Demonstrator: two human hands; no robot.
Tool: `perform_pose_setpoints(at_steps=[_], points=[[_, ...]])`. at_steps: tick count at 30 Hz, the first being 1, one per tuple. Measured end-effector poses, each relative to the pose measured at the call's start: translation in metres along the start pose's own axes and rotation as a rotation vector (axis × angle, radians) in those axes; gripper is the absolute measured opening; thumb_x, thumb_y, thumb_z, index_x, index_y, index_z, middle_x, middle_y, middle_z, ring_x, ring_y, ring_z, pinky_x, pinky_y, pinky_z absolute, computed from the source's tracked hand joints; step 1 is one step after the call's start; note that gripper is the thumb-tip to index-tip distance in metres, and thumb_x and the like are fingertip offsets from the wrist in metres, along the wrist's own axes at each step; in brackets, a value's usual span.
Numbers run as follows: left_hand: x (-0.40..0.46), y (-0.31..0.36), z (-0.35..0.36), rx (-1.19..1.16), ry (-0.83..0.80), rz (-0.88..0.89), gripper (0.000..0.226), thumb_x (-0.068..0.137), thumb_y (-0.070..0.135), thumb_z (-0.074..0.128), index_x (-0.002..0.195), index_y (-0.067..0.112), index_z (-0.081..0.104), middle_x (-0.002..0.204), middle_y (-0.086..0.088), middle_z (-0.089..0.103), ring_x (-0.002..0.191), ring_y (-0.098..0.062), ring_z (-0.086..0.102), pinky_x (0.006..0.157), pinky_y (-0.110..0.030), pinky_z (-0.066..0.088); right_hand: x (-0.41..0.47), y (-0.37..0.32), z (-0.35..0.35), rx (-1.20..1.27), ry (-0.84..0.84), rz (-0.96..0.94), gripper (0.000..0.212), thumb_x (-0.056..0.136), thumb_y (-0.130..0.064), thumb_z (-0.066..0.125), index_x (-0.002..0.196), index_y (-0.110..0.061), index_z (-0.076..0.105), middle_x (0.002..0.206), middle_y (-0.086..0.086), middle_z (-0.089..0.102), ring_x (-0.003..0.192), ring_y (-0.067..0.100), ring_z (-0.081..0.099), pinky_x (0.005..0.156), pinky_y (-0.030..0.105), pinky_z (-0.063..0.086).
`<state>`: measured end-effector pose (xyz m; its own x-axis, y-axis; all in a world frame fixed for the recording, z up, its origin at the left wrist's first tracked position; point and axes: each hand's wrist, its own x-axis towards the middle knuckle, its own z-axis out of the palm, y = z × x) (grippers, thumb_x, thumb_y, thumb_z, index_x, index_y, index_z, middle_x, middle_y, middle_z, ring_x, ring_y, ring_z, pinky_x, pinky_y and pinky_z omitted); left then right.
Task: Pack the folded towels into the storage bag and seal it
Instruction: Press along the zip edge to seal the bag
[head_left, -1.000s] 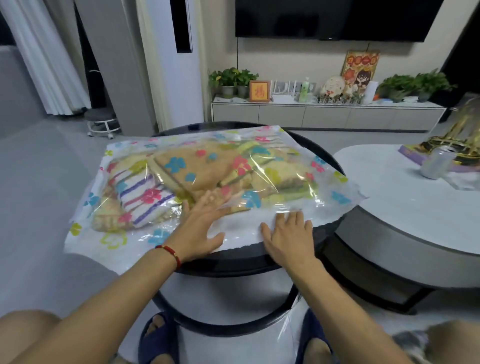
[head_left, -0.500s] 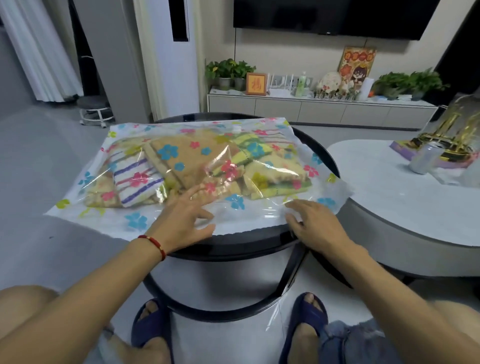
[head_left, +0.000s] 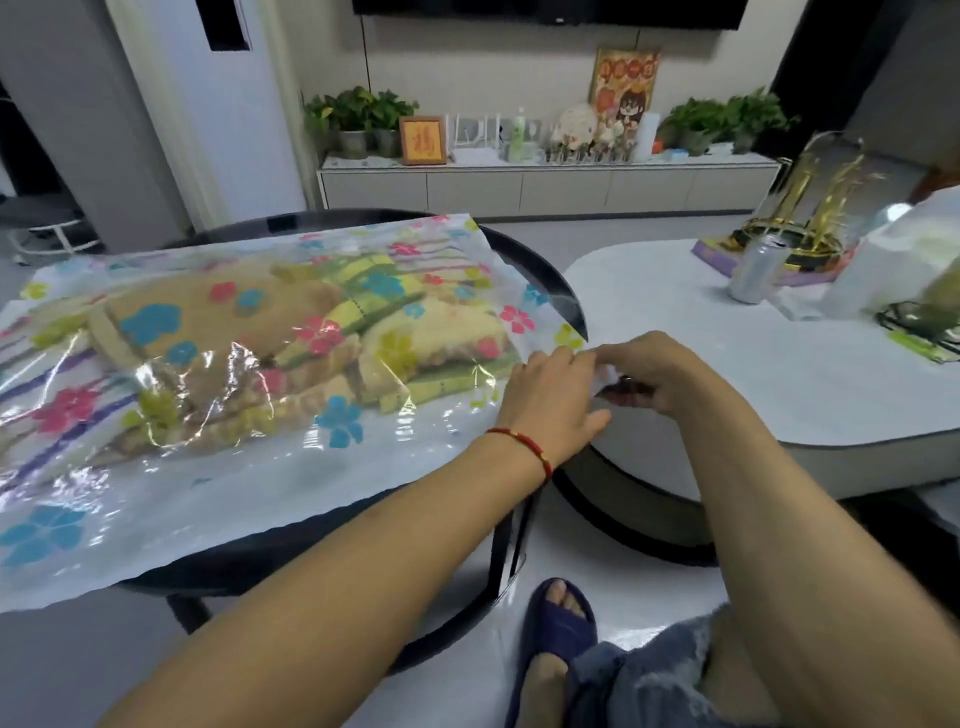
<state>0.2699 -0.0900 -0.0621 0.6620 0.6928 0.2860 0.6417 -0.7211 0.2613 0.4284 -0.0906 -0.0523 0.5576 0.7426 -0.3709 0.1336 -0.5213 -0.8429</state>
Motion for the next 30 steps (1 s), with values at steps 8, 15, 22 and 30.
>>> perform_pose_setpoints(at_steps=[8,15,22,30], points=[[0.018,0.017,0.03,0.138,0.178,0.049,0.03,0.095,0.029,0.048,0.121,0.016,0.056,0.111,-0.004,0.06,0.102,-0.028,0.056,0.071,-0.037,0.04,0.008,0.005,-0.012,0.129,-0.207,0.123,0.015,0.085,-0.006,0.061,0.072,-0.013,0.065,0.061,0.005,0.06,0.044,0.014,0.061,0.051,0.026,0.058],[0.022,0.011,0.022,0.102,0.217,0.138,0.023,0.094,0.024,0.054,0.109,0.009,0.062,0.1,-0.01,0.063,0.089,-0.029,0.063,0.063,-0.04,0.045,0.0,0.001,-0.004,0.033,-0.022,-0.037,0.008,0.077,0.001,0.063,0.075,-0.004,0.067,0.05,0.007,0.066,0.05,0.021,0.064,0.05,0.028,0.058],[-0.004,-0.006,0.024,0.071,0.252,0.079,0.011,0.075,0.01,0.069,0.073,0.006,0.059,0.072,-0.012,0.06,0.061,-0.032,0.057,0.049,-0.035,0.037,0.0,0.007,0.002,-0.168,0.038,-0.155,0.023,0.088,-0.015,0.072,0.071,-0.008,0.059,0.058,0.005,0.052,0.058,0.021,0.047,0.055,0.03,0.049],[-0.023,-0.02,0.019,0.131,0.309,0.052,0.008,0.082,0.016,0.065,0.079,0.009,0.062,0.076,-0.008,0.06,0.068,-0.029,0.057,0.056,-0.038,0.043,-0.008,0.008,0.0,-0.077,0.005,-0.171,0.02,0.092,-0.021,0.072,0.085,-0.002,0.073,0.066,0.008,0.07,0.045,0.014,0.06,0.051,0.025,0.056]])
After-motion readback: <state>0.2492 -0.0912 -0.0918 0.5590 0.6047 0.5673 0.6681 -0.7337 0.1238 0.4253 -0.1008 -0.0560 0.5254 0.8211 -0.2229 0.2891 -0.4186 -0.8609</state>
